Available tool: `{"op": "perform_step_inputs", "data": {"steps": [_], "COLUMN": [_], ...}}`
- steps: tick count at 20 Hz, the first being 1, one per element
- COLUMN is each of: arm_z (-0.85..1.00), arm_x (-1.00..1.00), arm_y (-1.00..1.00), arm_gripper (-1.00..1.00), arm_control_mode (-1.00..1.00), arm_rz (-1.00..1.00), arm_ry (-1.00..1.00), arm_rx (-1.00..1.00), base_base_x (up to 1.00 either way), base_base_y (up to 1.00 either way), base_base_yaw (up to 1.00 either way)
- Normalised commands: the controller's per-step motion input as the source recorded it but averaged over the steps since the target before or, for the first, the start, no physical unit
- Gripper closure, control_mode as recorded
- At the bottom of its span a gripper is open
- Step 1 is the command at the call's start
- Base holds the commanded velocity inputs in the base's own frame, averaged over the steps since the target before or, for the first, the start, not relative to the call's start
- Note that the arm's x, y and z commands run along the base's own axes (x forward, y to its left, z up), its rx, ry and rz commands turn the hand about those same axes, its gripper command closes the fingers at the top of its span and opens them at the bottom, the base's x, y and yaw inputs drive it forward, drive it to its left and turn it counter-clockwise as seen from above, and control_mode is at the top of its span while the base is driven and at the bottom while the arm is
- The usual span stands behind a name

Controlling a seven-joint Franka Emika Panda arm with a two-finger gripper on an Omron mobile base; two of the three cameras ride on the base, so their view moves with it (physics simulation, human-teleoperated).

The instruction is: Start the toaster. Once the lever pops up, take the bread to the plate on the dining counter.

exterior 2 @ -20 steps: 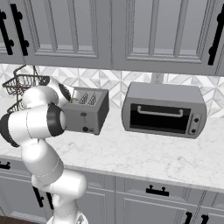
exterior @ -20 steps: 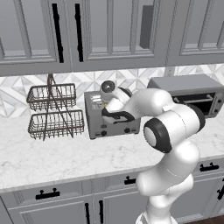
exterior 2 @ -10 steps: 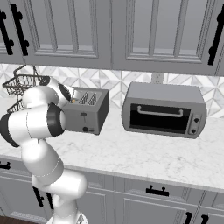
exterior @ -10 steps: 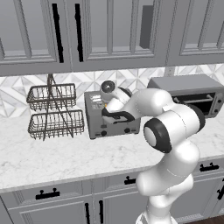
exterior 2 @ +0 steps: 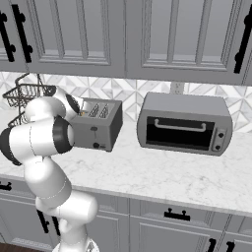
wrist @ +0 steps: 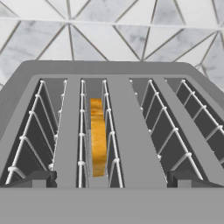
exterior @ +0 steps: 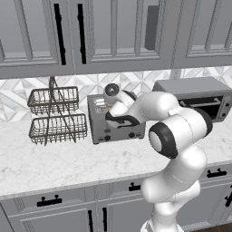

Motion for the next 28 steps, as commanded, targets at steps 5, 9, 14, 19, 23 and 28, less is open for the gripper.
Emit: {"op": "perform_step_inputs", "data": {"steps": [5,9,14,19,23,28], "arm_z": [0.0,0.0,0.0,0.0,0.0,0.0], "arm_x": [0.0,0.0,0.0,0.0,0.0,0.0], "arm_y": [0.0,0.0,0.0,0.0,0.0,0.0], "arm_gripper": [-1.0,-1.0,-1.0,-1.0,-1.0,-1.0], "arm_control_mode": [-1.0,-1.0,-1.0,-1.0,-1.0,-1.0], "arm_rz": [0.0,0.0,0.0,0.0,0.0,0.0], "arm_ry": [0.0,0.0,0.0,0.0,0.0,0.0], "arm_rx": [0.0,0.0,0.0,0.0,0.0,0.0], "base_base_x": [0.0,0.0,0.0,0.0,0.0,0.0], "base_base_y": [0.0,0.0,0.0,0.0,0.0,0.0], "base_base_yaw": [0.0,0.0,0.0,0.0,0.0,0.0]}}
